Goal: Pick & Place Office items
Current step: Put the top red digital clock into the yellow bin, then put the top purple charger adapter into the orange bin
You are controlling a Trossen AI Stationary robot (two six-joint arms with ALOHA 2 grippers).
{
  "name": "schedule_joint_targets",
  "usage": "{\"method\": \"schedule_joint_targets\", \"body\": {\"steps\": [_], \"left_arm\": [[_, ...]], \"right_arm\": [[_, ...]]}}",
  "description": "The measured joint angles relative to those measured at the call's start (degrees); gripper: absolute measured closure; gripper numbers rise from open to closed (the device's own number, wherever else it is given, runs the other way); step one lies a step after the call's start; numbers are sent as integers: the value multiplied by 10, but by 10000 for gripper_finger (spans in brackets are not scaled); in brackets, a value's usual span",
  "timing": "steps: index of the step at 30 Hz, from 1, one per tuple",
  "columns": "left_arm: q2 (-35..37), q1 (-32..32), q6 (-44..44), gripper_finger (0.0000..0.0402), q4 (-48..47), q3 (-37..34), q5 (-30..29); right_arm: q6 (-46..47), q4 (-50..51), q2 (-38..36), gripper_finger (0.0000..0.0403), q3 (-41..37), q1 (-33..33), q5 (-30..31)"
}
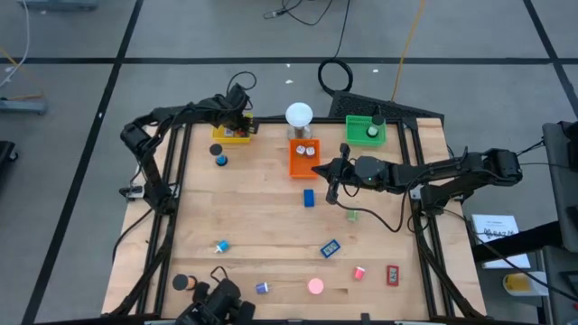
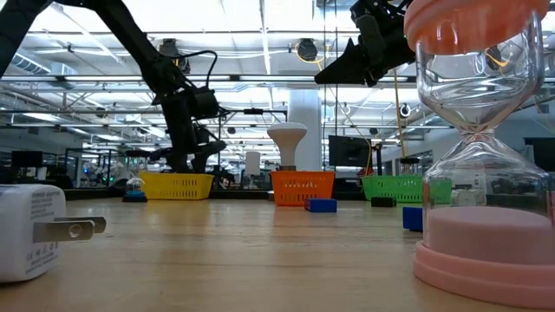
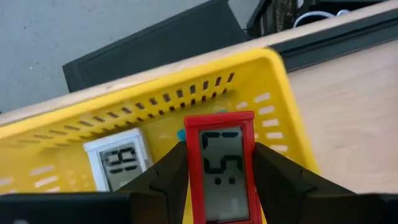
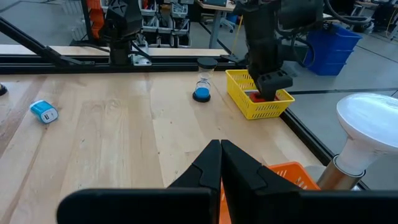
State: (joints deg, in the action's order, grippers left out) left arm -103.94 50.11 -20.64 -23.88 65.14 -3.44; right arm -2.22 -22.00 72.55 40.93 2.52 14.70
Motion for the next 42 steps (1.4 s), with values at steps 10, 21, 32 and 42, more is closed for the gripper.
{"method": "schedule_joint_targets", "body": {"steps": [10,21,32,42], "left_arm": [[0,-7,0,240,3,0,24],[26,-6,10,163,-5,0,34],[149,-38,107,200,-29,-14,4],[304,-161,199,322,373,-287,19]], "right_arm": [[0,0,0,403,0,0,0],[0,0,0,403,0,0,0],[0,0,0,403,0,0,0],[0,0,0,402,0,0,0]]}}
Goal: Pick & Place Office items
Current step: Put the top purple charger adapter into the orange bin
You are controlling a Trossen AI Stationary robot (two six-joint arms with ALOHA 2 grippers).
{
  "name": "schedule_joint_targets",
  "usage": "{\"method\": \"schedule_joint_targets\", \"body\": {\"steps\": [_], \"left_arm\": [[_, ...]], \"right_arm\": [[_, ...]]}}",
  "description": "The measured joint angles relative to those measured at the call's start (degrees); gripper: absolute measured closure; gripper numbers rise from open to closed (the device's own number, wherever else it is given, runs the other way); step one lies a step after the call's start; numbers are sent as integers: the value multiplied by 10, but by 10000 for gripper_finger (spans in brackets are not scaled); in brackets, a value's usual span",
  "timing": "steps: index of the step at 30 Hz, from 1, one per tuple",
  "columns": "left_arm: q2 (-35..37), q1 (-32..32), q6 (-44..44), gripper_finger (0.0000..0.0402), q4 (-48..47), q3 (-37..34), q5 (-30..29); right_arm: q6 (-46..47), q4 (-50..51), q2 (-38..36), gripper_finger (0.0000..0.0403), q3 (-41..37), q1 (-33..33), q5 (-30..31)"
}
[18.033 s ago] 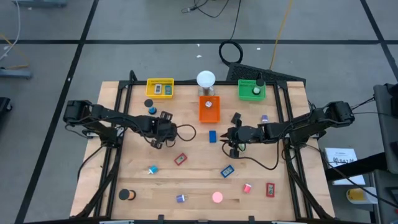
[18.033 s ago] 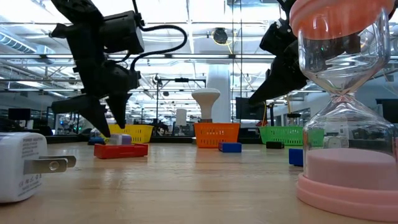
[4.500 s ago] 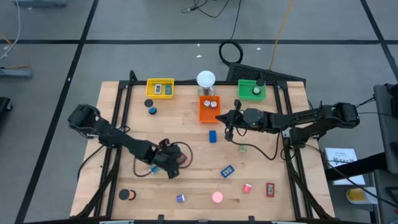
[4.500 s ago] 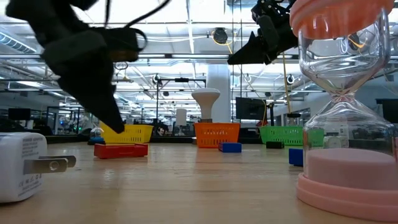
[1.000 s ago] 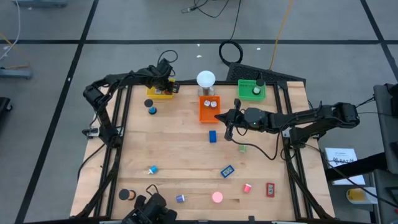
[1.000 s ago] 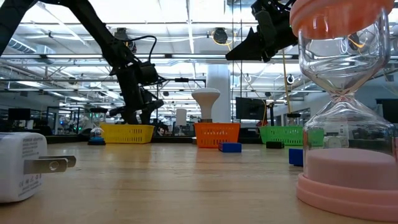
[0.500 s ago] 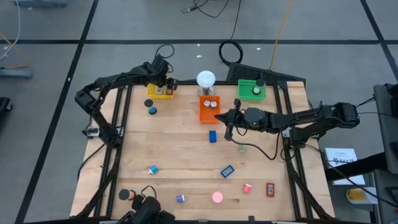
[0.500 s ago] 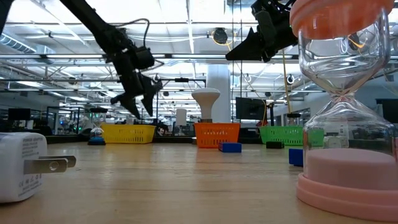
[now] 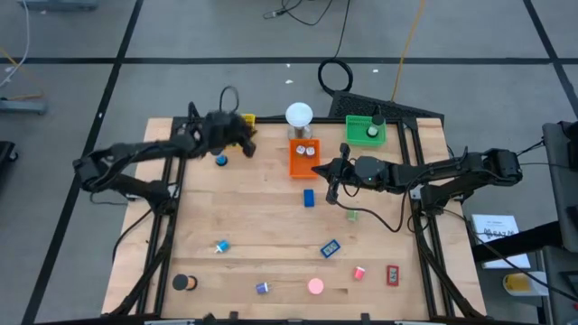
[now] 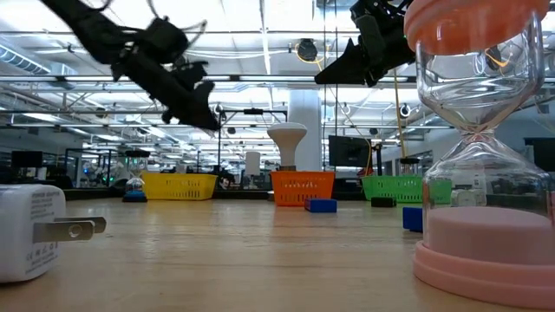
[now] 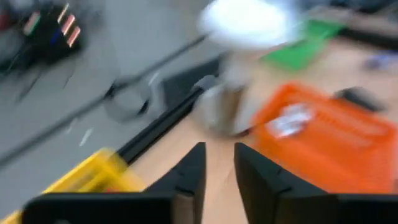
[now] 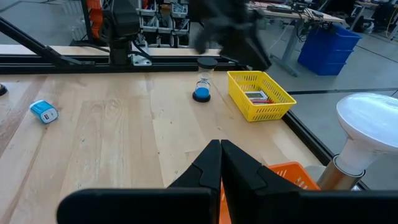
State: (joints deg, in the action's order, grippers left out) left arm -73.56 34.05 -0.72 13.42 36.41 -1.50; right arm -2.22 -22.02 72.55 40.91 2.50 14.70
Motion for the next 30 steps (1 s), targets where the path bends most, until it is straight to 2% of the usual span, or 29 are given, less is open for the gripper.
{"method": "schedule_joint_targets", "body": {"steps": [4,7,11,17,21,26,30], "left_arm": [[21,-33,1,354,125,-68,33],[27,-48,-5,372,141,-83,57],[25,-68,35,396,142,-100,104],[26,-120,74,385,228,-143,151],[26,-151,80,385,307,-177,160],[26,-180,80,399,336,-212,159],[26,-201,73,388,356,-230,157]], "right_arm": [[0,0,0,403,0,0,0],[0,-1,0,402,0,0,0],[0,-5,0,403,0,0,1],[1,-13,0,403,0,1,1],[24,-32,1,403,0,1,0],[35,-54,8,403,0,1,0],[46,-57,7,403,0,-1,-14]]}}
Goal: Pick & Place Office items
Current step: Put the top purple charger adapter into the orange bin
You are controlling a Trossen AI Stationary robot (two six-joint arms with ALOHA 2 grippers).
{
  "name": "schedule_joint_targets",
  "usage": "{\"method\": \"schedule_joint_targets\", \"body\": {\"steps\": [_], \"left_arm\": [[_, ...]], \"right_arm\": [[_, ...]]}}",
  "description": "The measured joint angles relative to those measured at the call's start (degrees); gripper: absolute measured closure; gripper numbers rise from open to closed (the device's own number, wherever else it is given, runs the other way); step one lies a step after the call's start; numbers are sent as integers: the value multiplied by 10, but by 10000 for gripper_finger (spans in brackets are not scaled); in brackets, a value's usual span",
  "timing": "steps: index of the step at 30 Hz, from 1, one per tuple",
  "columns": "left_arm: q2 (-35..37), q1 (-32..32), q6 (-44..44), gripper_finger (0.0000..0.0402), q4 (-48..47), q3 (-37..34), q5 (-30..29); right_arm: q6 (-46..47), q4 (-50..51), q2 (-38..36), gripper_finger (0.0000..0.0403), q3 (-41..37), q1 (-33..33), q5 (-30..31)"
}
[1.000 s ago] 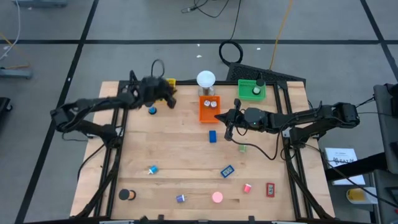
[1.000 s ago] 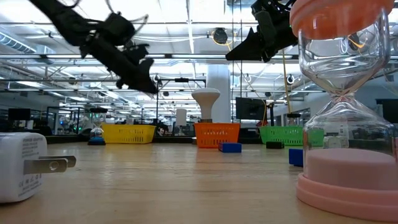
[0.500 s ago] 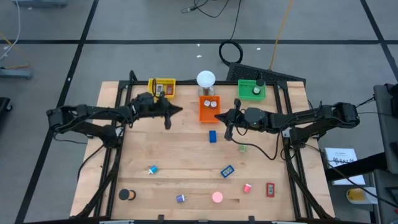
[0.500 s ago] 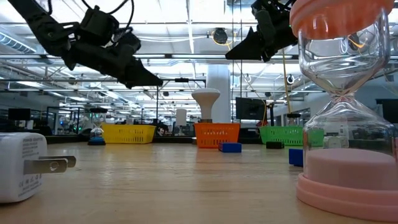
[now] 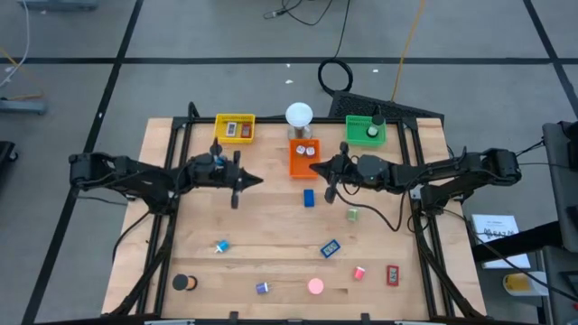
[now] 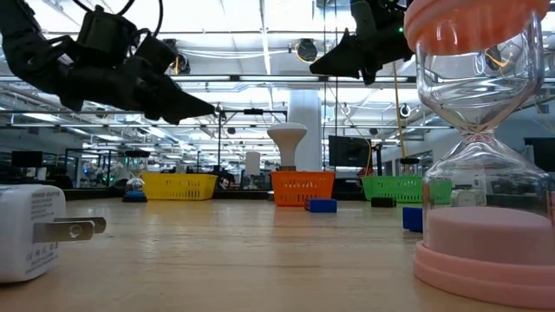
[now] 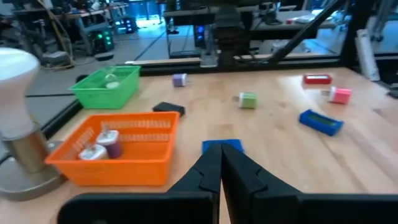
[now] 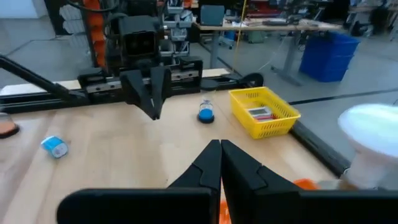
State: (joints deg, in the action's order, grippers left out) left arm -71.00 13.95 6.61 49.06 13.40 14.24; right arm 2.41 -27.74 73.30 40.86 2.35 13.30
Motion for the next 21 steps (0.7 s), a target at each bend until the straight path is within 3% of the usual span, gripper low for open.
{"method": "schedule_joint_targets", "body": {"steps": [4,7,11,21], "left_arm": [[0,-14,-9,377,14,-7,0],[0,-23,-9,377,14,-7,-1],[0,-32,-10,376,14,-7,-1],[0,-38,-72,376,14,-7,-3]], "right_arm": [[10,11,0,403,0,-22,-28],[11,84,-1,403,17,-51,35],[52,260,-3,403,84,-91,129],[211,546,12,403,185,-152,197]]}}
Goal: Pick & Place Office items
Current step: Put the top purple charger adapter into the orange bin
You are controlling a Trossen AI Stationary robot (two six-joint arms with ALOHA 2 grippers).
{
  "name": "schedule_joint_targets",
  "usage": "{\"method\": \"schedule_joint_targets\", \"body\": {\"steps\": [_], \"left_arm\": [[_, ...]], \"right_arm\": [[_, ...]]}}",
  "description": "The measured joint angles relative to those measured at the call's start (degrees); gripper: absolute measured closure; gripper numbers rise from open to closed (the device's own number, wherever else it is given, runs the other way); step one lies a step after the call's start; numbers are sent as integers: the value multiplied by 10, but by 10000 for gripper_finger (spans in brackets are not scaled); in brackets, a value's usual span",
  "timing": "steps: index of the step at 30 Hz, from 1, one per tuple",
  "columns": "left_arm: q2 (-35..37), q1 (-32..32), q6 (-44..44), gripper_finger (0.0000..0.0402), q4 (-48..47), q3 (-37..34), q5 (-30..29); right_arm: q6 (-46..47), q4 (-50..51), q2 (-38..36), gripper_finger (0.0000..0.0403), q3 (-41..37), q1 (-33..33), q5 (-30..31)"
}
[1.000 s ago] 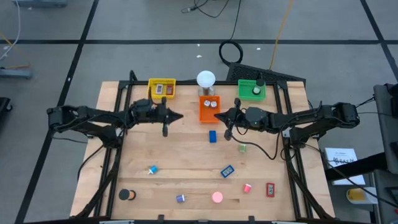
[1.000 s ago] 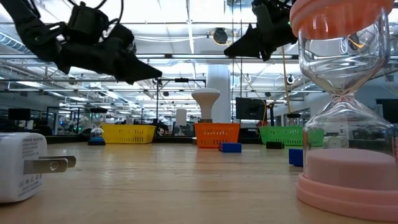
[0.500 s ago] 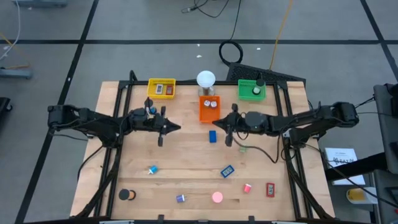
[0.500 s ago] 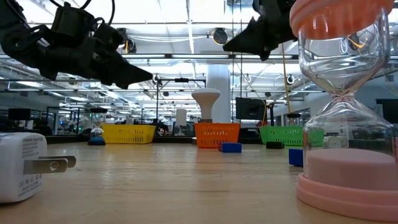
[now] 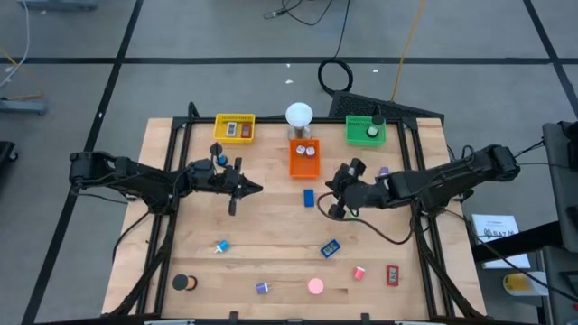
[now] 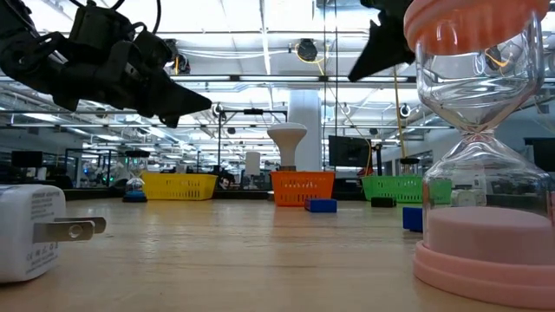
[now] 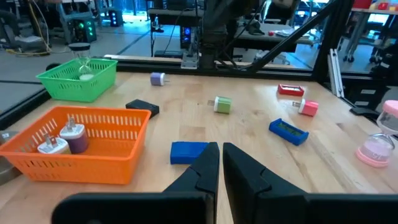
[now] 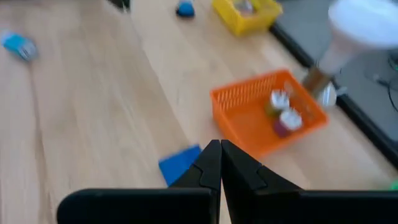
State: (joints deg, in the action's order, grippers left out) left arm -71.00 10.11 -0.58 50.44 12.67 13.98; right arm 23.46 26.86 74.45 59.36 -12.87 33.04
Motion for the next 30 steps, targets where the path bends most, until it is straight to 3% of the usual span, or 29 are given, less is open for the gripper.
{"method": "schedule_joint_targets", "body": {"steps": [8,11,20,30], "left_arm": [[0,0,2,376,0,0,-1],[0,0,3,376,0,0,-1],[0,0,3,376,0,0,-1],[0,0,3,376,0,0,-1]], "right_arm": [[65,88,52,388,25,-46,-3],[81,89,66,369,29,-62,-31],[153,150,90,277,29,-91,-110],[385,342,89,184,21,-95,-167]]}}
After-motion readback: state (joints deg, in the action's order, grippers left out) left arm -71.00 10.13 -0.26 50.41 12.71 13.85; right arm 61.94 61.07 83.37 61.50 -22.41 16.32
